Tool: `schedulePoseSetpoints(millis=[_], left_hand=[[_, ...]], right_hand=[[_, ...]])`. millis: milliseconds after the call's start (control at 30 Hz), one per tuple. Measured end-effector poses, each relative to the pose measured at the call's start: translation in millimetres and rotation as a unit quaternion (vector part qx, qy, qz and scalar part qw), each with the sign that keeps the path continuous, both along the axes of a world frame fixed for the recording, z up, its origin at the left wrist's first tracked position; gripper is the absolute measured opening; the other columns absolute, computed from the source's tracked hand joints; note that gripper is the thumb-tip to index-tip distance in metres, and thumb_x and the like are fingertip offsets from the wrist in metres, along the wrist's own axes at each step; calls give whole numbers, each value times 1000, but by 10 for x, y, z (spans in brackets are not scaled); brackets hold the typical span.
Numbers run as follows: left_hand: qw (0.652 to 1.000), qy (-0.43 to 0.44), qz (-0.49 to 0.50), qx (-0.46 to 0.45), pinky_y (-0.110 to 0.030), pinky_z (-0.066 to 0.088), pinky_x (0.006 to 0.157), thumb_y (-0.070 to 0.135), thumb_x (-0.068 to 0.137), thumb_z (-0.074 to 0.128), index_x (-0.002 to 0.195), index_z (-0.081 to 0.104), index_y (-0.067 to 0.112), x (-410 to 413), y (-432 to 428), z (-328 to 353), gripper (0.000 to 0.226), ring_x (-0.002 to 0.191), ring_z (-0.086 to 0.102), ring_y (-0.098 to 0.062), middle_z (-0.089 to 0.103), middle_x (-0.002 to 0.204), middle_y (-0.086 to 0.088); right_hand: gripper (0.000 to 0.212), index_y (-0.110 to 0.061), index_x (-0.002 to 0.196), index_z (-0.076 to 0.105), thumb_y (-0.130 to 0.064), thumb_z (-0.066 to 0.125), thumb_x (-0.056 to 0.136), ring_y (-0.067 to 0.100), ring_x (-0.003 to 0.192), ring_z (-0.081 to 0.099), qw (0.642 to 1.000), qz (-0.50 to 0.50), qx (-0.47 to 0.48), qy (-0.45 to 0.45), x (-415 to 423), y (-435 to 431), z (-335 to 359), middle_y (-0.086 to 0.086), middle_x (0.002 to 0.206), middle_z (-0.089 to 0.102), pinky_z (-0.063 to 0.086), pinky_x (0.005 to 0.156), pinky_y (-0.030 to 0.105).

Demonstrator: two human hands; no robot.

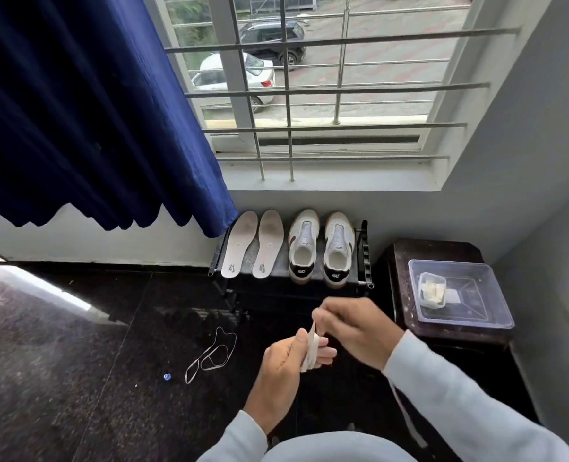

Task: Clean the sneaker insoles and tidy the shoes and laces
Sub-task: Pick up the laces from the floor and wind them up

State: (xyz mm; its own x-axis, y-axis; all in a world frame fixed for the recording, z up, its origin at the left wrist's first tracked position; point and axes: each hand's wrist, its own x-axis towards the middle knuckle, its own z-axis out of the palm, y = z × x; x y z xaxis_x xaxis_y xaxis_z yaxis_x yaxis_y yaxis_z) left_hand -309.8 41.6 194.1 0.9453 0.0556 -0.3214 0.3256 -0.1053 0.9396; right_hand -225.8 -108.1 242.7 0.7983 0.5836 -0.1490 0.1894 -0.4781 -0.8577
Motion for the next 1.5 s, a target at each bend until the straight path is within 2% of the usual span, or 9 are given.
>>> schedulePoseSetpoints(millis=[133, 233, 467, 600, 800, 933, 1100, 1267, 1500], left_hand=[[997, -7, -4, -73, -31, 60, 89, 49, 103, 30, 108, 75, 6, -28, -53, 94, 63, 97, 77, -23, 81, 98, -11], [993, -37, 23, -106, -27, 59, 90, 41, 104, 29, 112, 74, 4, 22, -21, 185, 59, 103, 76, -24, 80, 103, -13], [995, -54, 76, -38, -20, 55, 91, 50, 100, 29, 121, 69, 11, 157, 128, 73, 60, 107, 74, -12, 80, 110, 1], [999, -33, 21, 25, -29, 54, 92, 62, 99, 26, 94, 77, 11, 54, 114, -53, 73, 95, 73, -8, 79, 93, 4], [998, -25, -8, -54, -29, 59, 89, 51, 97, 21, 108, 76, 10, -22, -37, 61, 70, 96, 78, -22, 82, 98, -8], [993, -65, 43, -90, -31, 58, 95, 47, 107, 16, 110, 76, 9, 61, -7, 208, 71, 104, 76, -23, 81, 102, -9], [989, -62, 112, -69, -24, 56, 92, 51, 99, 25, 119, 69, 11, 187, 98, 106, 63, 108, 74, -15, 79, 111, -2], [996, -8, 83, -30, -23, 52, 97, 61, 94, 26, 117, 70, 22, 131, 76, -42, 63, 109, 72, -6, 79, 112, 7], [999, 25, 48, 1, -20, 52, 98, 65, 91, 25, 109, 73, 37, 41, 30, -62, 58, 115, 66, 0, 77, 114, 9]], right_hand=[[32, -29, 64, 61, -35, 59, 95, 1, 58, 50, 996, -57, -58, 21, 249, 3, -219, -12, 59, 57, 45, 64, 26], [24, -29, 66, 67, -47, 59, 80, 12, 80, 62, 993, -10, -90, 76, 61, 25, -501, -12, 71, 62, 53, 86, 36], [33, -27, 71, 61, -37, 47, 100, 11, 51, 44, 996, 72, -48, 38, -519, 36, -370, -5, 57, 51, 38, 54, 26], [34, -31, 66, 56, -27, 53, 100, 2, 55, 50, 1000, 26, 13, -3, -200, 69, -55, -13, 58, 55, 39, 58, 16], [29, -27, 71, 63, -35, 56, 98, -3, 50, 50, 999, -40, -31, 8, 267, 77, -131, -16, 52, 54, 37, 57, 12], [30, -25, 73, 60, -17, 50, 100, 3, 57, 61, 996, 16, -89, 1, -6, 93, -424, -13, 61, 61, 48, 60, 17], [35, -31, 70, 54, -33, 43, 103, 7, 55, 46, 998, 43, -43, -28, -486, 122, -461, -15, 54, 50, 35, 57, 18], [37, -22, 86, 63, -45, 38, 101, 7, 74, 57, 987, 66, -51, -138, -432, 145, -428, -12, 80, 60, 49, 72, 23], [36, -27, 81, 74, -54, 53, 94, 4, 56, 58, 963, -28, -9, -268, -283, 99, -497, -13, 70, 63, 51, 53, 19]])
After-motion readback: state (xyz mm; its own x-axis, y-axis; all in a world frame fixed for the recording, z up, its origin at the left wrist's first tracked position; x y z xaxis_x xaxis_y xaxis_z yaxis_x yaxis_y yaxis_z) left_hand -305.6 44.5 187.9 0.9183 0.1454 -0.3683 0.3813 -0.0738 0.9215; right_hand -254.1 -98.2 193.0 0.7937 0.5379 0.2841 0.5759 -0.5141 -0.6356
